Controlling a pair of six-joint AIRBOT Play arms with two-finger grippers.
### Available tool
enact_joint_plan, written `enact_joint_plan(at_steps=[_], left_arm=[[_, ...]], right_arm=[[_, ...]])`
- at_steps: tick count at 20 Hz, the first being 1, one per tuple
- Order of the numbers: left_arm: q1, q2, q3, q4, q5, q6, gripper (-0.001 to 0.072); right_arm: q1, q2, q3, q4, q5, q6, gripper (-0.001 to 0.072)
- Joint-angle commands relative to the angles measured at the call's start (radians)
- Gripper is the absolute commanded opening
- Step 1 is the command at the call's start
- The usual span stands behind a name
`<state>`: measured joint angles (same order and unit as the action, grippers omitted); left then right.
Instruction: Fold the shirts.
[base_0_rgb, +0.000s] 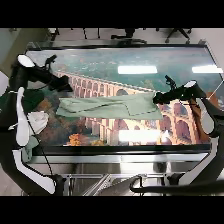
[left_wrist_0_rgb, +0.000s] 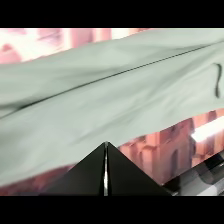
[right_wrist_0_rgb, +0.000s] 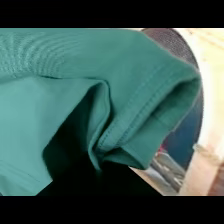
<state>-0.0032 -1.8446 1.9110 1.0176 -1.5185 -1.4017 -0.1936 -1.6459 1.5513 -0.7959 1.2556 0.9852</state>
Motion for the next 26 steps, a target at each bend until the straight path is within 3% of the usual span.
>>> enact_joint_plan(at_steps=[1, 6, 10, 14, 20, 25, 26], left_arm=[[-0.208, -0.071, 0.001, -0.023, 0.172, 0.018, 0.0016], [-0.472, -0.271, 0.019, -0.015, 0.390, 0.024, 0.0015], [-0.547, -0.417, 0.179, -0.024, 0.398, -0.014, 0.0015], [-0.563, -0.400, 0.158, -0.037, 0.407, -0.015, 0.0015], [-0.351, -0.059, 0.142, -0.228, 0.190, 0.020, 0.0015], [-0.084, 0.240, 0.142, -0.368, 0.126, 0.032, 0.0016], [-0.040, 0.282, 0.140, -0.382, 0.126, 0.033, 0.0016]], right_arm=[[0.006, 0.083, 0.040, 0.017, 0.085, 0.001, 0.0015], [0.006, 0.245, 0.211, 0.015, 0.280, 0.115, 0.0014], [0.006, 0.328, 0.341, 0.016, 0.363, 0.217, 0.0015], [0.006, 0.372, 0.352, 0.027, 0.362, 0.270, 0.0015], [0.100, 0.346, 0.349, 0.135, 0.298, 0.332, 0.0015], [0.428, 0.250, 0.348, 0.145, 0.024, 0.381, 0.0016], [0.526, 0.201, 0.348, 0.145, -0.086, 0.380, 0.0016]])
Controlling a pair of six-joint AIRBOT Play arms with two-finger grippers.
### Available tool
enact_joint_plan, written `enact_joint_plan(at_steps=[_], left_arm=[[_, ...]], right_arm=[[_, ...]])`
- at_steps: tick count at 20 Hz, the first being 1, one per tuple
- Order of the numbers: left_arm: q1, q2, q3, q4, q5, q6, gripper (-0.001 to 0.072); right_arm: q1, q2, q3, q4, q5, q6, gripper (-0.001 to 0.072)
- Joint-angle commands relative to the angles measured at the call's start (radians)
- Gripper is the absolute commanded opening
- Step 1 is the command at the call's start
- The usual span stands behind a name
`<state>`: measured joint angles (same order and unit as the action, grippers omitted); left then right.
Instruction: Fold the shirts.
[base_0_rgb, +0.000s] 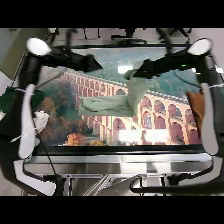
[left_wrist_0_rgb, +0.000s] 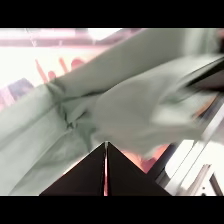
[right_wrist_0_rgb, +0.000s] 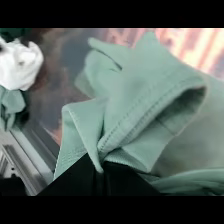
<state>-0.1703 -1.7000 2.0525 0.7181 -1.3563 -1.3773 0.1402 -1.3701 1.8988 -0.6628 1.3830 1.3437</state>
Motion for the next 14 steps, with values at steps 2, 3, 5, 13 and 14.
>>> enact_joint_plan(at_steps=[2, 3, 5, 13, 14], left_arm=[[0.180, 0.218, -0.055, -0.086, -0.023, 0.029, 0.0016], [0.194, 0.247, -0.086, -0.086, -0.019, 0.056, 0.0016], [0.200, 0.291, -0.161, -0.085, -0.020, 0.108, 0.0016], [0.200, 0.310, -0.291, -0.090, 0.004, 0.192, 0.0016], [0.200, 0.310, -0.290, -0.091, 0.014, 0.192, 0.0015]], right_arm=[[0.353, -0.179, 0.000, -0.015, -0.442, -0.003, 0.0017], [0.423, -0.239, 0.000, -0.030, -0.547, -0.012, 0.0018], [0.555, -0.364, 0.001, -0.029, -0.729, -0.119, 0.0057], [0.443, -0.185, 0.007, -0.154, -0.472, -0.210, 0.0489], [0.386, -0.145, 0.007, -0.192, -0.403, -0.168, 0.0489]])
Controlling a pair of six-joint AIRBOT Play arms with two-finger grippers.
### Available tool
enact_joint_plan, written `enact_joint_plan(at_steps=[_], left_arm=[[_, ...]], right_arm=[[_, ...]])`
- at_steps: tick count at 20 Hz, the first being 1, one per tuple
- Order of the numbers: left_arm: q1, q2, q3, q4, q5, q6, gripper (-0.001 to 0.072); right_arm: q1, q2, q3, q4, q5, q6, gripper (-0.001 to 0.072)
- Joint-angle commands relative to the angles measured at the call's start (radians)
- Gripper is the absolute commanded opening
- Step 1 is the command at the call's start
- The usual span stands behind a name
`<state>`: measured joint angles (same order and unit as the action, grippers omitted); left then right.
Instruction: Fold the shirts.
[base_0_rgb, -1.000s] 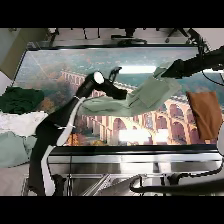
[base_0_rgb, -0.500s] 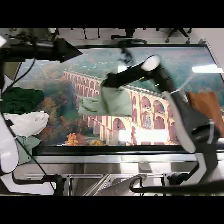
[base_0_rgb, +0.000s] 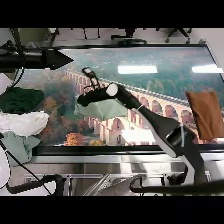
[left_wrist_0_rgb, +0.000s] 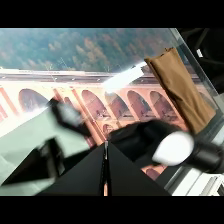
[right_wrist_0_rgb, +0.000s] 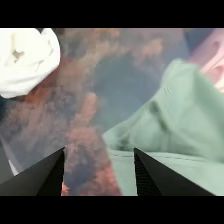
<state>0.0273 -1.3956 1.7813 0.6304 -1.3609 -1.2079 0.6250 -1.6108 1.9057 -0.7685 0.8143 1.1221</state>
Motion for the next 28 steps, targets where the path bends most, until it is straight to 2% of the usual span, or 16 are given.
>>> enact_joint_plan(at_steps=[1, 4, 5, 6, 11, 15, 17, 18, 20, 21, 22, 23, 24, 28], left_arm=[[0.002, 0.005, -0.019, -0.003, 0.030, 0.023, 0.0016], [0.002, 0.005, -0.019, -0.005, 0.036, 0.022, 0.0016], [0.002, 0.005, -0.019, -0.005, 0.035, 0.022, 0.0016], [0.001, 0.005, -0.019, -0.006, 0.033, 0.022, 0.0016], [0.002, 0.005, -0.019, -0.004, 0.023, 0.022, 0.0016], [0.002, 0.005, -0.019, -0.004, -0.001, 0.022, 0.0016], [0.002, 0.005, -0.019, -0.004, -0.001, 0.022, 0.0016], [0.002, 0.005, -0.019, -0.004, -0.001, 0.022, 0.0016], [0.002, 0.005, -0.019, -0.004, 0.000, 0.023, 0.0016], [0.001, 0.005, -0.019, -0.004, 0.000, 0.022, 0.0016], [0.002, 0.005, -0.019, -0.004, 0.000, 0.022, 0.0016], [0.002, 0.005, -0.019, -0.004, 0.000, 0.022, 0.0016], [0.001, 0.005, -0.019, -0.004, 0.000, 0.022, 0.0016], [0.002, 0.005, -0.019, -0.005, -0.003, 0.022, 0.0016]], right_arm=[[-0.155, 0.129, 0.000, -0.130, 0.225, 0.101, 0.0489], [-0.319, 0.167, -0.002, -0.271, 0.407, 0.236, 0.0506], [-0.357, 0.159, -0.019, -0.293, 0.447, 0.259, 0.0561], [-0.380, 0.146, -0.048, -0.294, 0.458, 0.268, 0.0672], [-0.399, 0.005, -0.135, -0.286, 0.449, 0.269, 0.0678], [-0.397, -0.102, -0.135, -0.182, 0.447, 0.220, 0.0677], [-0.397, -0.138, -0.135, -0.075, 0.447, 0.177, 0.0676], [-0.397, -0.153, -0.135, -0.008, 0.447, 0.145, 0.0654], [-0.396, -0.173, -0.135, 0.117, 0.447, 0.076, 0.0520], [-0.396, -0.177, -0.135, 0.168, 0.446, 0.053, 0.0486], [-0.397, -0.181, -0.135, 0.212, 0.447, 0.036, 0.0360], [-0.397, -0.182, -0.135, 0.244, 0.451, 0.007, 0.0146], [-0.399, -0.182, -0.135, 0.282, 0.459, -0.018, 0.0023], [-0.465, -0.117, -0.128, 0.423, 0.478, -0.053, 0.0016]])
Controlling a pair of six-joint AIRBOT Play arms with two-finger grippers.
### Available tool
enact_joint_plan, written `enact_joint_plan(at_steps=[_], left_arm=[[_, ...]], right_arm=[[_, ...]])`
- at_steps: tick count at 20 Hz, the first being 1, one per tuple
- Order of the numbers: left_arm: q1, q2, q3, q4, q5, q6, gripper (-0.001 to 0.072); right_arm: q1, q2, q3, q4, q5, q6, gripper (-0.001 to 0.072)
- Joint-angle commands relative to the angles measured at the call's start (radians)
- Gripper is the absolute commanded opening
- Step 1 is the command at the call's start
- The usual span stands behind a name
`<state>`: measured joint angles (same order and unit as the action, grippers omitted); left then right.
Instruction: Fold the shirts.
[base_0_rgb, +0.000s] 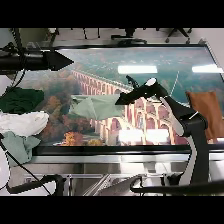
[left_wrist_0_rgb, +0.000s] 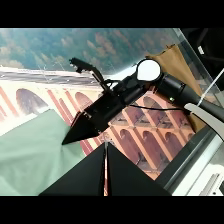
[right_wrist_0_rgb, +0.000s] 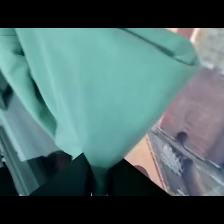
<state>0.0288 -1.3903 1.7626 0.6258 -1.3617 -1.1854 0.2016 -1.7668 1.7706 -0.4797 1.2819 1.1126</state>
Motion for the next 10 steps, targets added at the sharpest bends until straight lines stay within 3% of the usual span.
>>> enact_joint_plan(at_steps=[1, 7, 10], left_arm=[[0.000, 0.000, 0.000, 0.000, -0.006, -0.001, 0.0016], [0.000, 0.000, 0.000, 0.000, -0.032, -0.001, 0.0016], [0.000, 0.000, 0.000, 0.000, -0.031, -0.001, 0.0016]], right_arm=[[-0.075, 0.076, 0.015, 0.137, 0.010, -0.040, 0.0015], [-0.368, 0.387, 0.132, 0.177, -0.028, -0.002, 0.0015], [-0.566, 0.483, 0.139, 0.052, -0.068, 0.165, 0.0015]])
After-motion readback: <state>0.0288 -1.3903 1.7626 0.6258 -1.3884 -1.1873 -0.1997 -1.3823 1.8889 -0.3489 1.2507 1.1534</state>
